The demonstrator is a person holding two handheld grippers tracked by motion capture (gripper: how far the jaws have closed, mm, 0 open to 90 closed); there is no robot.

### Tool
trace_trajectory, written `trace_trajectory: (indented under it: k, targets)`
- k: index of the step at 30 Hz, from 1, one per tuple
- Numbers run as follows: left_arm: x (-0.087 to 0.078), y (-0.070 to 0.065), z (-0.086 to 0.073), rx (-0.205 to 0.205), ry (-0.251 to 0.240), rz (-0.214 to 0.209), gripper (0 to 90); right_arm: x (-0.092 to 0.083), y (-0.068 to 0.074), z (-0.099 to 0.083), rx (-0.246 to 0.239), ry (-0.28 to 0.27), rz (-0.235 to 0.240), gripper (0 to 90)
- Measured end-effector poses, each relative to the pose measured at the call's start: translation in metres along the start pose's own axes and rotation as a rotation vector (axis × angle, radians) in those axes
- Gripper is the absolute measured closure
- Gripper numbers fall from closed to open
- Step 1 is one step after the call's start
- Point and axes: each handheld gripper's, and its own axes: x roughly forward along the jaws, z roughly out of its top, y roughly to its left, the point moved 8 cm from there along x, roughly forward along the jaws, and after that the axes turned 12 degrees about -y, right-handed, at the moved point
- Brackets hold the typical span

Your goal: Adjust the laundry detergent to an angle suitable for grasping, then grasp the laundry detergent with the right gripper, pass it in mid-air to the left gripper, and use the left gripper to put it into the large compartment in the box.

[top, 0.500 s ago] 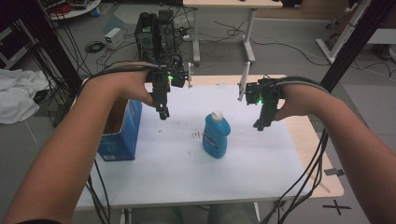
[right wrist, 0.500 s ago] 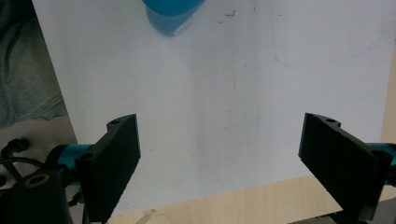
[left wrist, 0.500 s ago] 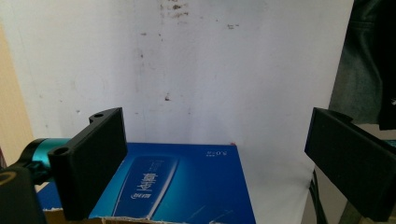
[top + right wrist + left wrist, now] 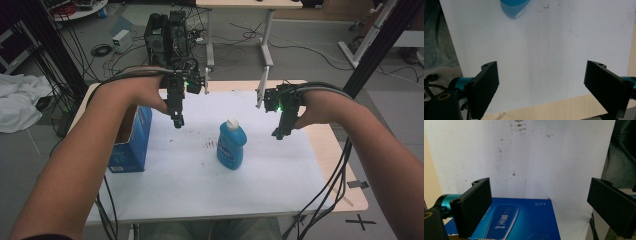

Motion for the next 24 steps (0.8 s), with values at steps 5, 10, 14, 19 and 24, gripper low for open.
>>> trace_trajectory:
  k: [5,10,14,19,24]
  targets:
    - [-0.0026,-0.0006,0.0035,0.008,-0.019,0.007,5.7,-0.0014,0.0001,-0.0008,-0.003,-0.002,-0.002,11.8]
    - [-0.0007,0.0009,0.0048,0.019,-0.014,0.005,5.7,-0.0007,-0.0004,-0.0026,0.013,-0.007,-0.006,11.8]
    - [-0.0018,-0.001,0.0056,0.023,-0.03,-0.007,5.7,0.0007,-0.0002,-0.0035,-0.009,-0.003,-0.005,11.8]
    - [-0.0074,-0.0016,0.0058,0.026,-0.042,0.003,5.7,-0.0014,0.0022,-0.0025,-0.003,-0.007,-0.001,11.8]
    - [-0.0066,-0.0013,0.0014,0.014,-0.024,0.002,5.7,0.0007,0.0025,-0.0013,-0.017,-0.011,-0.004,11.8]
